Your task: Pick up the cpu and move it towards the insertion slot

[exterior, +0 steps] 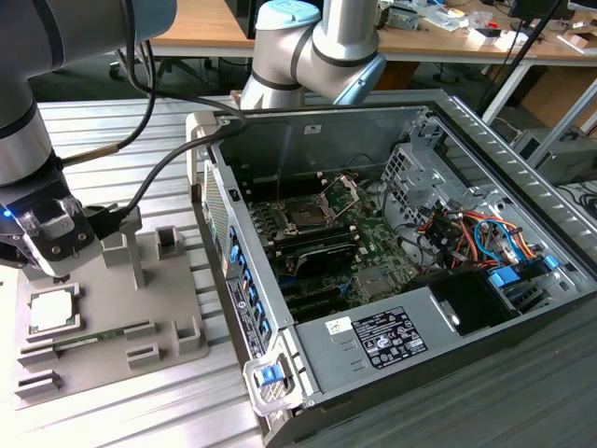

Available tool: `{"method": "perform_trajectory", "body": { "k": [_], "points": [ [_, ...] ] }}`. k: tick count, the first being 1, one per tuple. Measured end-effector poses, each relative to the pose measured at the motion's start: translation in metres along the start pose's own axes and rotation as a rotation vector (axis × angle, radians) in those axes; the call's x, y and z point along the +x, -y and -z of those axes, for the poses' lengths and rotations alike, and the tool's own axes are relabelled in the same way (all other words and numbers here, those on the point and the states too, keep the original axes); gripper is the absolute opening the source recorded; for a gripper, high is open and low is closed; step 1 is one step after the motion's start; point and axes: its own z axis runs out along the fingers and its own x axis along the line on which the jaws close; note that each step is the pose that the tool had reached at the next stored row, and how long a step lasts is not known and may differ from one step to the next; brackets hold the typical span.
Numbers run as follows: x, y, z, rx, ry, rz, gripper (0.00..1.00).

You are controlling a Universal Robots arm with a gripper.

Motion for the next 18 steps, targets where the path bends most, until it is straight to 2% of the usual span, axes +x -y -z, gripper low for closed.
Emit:
{"method": "perform_trajectory", "body": {
  "k": [18],
  "points": [
    [0.0041,0.0,-0.0018,0.0,0.0,0.0,0.11]
  ]
}}
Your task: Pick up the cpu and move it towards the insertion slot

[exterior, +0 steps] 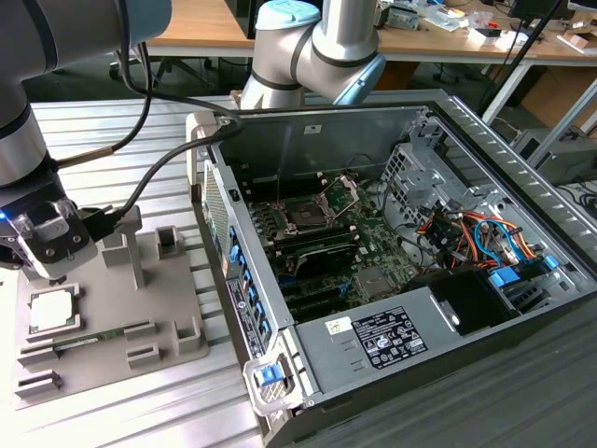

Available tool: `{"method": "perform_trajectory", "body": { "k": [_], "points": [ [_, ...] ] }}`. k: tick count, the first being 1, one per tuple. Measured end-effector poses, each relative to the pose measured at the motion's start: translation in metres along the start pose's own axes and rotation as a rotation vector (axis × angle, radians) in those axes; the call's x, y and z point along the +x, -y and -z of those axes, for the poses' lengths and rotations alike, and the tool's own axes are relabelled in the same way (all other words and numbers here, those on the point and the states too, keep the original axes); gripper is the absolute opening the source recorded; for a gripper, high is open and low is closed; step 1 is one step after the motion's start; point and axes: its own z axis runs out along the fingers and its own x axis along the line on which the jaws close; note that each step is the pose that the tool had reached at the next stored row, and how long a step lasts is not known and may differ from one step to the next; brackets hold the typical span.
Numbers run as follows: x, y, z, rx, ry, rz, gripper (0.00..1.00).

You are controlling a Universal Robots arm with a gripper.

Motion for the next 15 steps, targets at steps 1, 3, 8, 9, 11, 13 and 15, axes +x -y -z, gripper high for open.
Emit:
{"method": "perform_trajectory", "body": {
  "k": [1,3,8,9,11,13,15],
  "points": [
    [0.0002,0.0,-0.0001,0.0,-0.0001,0.0,0.11],
    [0.0005,0.0,-0.0003,0.0,-0.0001,0.0,0.11],
    [0.0019,0.0,-0.0011,0.0,-0.0001,0.0,0.11],
    [0.0022,0.0,-0.0013,-0.0001,-0.0001,0.0,0.11],
    [0.0027,0.0,-0.0016,0.0,0.0,0.0,0.11],
    [0.003,0.0,-0.0019,0.0,-0.0001,0.0,0.11],
    [0.0033,0.0,-0.0022,0.0,0.0,0.0,0.11]
  ]
}}
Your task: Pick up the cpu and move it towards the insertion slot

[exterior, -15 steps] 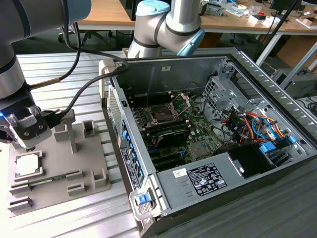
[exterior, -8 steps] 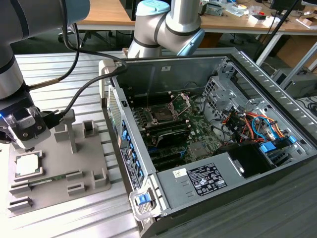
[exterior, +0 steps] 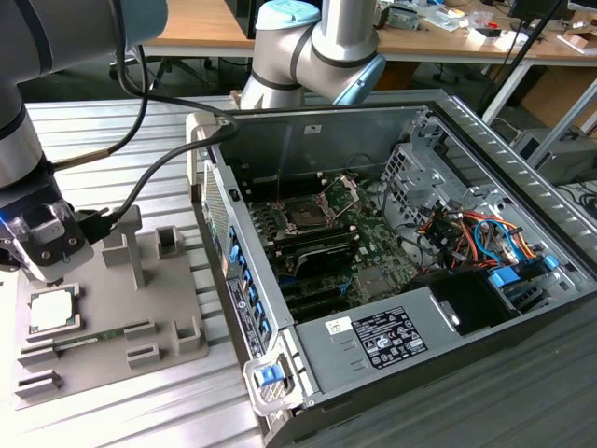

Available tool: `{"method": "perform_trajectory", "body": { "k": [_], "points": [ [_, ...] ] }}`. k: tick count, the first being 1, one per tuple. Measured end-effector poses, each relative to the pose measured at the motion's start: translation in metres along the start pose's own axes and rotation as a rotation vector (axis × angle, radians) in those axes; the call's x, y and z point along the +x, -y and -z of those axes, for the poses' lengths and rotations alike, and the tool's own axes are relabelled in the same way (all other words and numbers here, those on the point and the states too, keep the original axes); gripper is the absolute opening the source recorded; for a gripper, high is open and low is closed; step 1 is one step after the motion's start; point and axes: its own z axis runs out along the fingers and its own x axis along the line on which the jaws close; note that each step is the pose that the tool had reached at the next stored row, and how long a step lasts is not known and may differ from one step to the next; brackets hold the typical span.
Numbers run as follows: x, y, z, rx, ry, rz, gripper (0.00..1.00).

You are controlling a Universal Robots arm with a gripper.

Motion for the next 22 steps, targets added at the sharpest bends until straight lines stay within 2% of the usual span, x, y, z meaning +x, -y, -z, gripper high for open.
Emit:
{"method": "perform_trajectory", "body": {
  "k": [22],
  "points": [
    [0.0023,0.0003,-0.0045,0.0,0.0,0.0,0.11]
  ]
}}
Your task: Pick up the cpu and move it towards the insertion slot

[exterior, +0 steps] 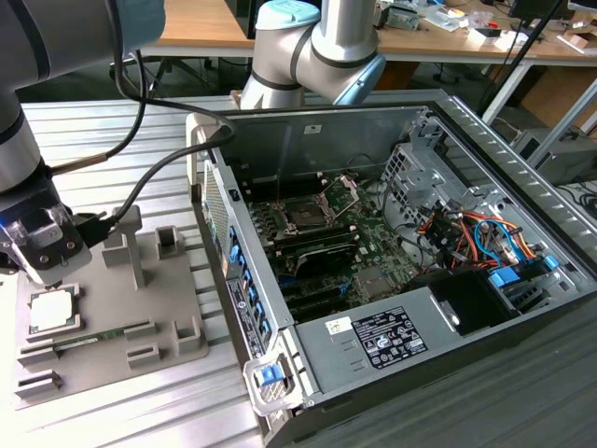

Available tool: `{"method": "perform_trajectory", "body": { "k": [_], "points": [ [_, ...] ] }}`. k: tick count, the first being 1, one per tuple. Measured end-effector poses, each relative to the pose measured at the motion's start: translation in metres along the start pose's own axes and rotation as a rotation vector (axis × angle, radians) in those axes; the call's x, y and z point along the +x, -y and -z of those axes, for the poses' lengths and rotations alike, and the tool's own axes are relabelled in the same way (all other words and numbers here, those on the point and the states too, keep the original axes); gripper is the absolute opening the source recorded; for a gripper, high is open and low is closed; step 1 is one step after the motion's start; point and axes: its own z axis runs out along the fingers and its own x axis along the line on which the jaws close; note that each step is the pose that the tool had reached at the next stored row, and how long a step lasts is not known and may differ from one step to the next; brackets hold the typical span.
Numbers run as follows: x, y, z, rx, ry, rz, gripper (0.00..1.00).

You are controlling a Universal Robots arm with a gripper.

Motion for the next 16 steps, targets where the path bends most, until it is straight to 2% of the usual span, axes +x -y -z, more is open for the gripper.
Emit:
{"method": "perform_trajectory", "body": {
  "k": [16],
  "points": [
    [0.0017,0.0004,-0.003,0.0,0.0,0.0,0.11]
  ]
}}
